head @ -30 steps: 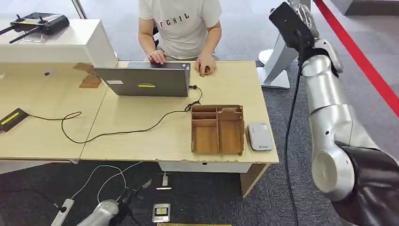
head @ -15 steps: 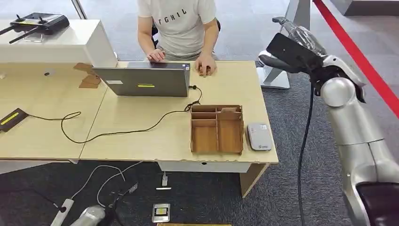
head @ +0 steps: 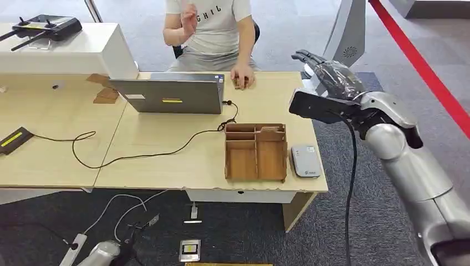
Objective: Pass the card to the sensor for recognition and then transmit it.
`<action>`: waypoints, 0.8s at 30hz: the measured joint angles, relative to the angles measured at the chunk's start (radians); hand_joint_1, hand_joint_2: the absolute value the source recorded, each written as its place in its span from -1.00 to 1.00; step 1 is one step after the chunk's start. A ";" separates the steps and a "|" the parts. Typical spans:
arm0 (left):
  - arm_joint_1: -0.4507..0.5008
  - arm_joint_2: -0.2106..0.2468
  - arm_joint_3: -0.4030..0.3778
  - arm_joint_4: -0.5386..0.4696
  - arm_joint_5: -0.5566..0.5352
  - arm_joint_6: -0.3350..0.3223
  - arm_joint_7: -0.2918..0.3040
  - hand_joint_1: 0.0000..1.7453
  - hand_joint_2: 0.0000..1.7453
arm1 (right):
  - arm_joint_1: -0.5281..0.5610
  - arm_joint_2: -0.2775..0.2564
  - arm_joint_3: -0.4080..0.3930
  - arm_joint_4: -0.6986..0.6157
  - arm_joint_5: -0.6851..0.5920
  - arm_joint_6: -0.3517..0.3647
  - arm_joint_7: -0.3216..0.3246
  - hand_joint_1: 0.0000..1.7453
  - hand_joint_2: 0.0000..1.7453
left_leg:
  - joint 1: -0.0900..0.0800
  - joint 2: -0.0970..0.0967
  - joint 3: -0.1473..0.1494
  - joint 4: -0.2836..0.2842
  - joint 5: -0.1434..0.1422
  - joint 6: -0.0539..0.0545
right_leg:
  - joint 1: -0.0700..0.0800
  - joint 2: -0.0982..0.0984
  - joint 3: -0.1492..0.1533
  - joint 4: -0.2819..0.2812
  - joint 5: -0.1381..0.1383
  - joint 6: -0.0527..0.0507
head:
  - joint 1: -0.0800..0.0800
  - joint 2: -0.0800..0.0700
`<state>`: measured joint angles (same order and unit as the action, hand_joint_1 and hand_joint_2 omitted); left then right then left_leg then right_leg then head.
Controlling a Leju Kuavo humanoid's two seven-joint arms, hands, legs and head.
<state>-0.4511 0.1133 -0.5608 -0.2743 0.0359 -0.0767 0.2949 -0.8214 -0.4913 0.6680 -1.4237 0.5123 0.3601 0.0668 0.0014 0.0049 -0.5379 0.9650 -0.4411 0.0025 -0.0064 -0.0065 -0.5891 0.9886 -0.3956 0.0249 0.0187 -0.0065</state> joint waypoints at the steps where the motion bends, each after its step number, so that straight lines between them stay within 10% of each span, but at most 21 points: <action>1: -0.002 0.001 0.000 0.000 0.000 -0.002 0.000 -1.00 1.00 | 0.005 -0.001 0.010 -0.008 0.000 0.000 -0.002 -1.00 1.00 | 0.000 0.000 0.000 0.000 0.000 0.000 | 0.000 0.000 0.000 0.000 0.000 0.000 | 0.000 0.000; 24: -0.017 0.002 0.002 -0.003 0.000 -0.020 0.019 -1.00 1.00 | 0.056 0.016 0.107 -0.044 0.044 0.061 -0.040 -1.00 1.00 | 0.001 0.000 0.000 0.000 0.000 0.000 | 0.000 0.000 0.000 0.000 0.000 0.000 | 0.000 0.000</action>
<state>-0.4679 0.1148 -0.5592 -0.2769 0.0359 -0.0969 0.3136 -0.7655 -0.4750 0.7751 -1.4679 0.5561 0.4211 0.0267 0.0020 0.0049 -0.5381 0.9647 -0.4410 0.0024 -0.0061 -0.0065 -0.5891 0.9887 -0.3957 0.0248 0.0183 -0.0065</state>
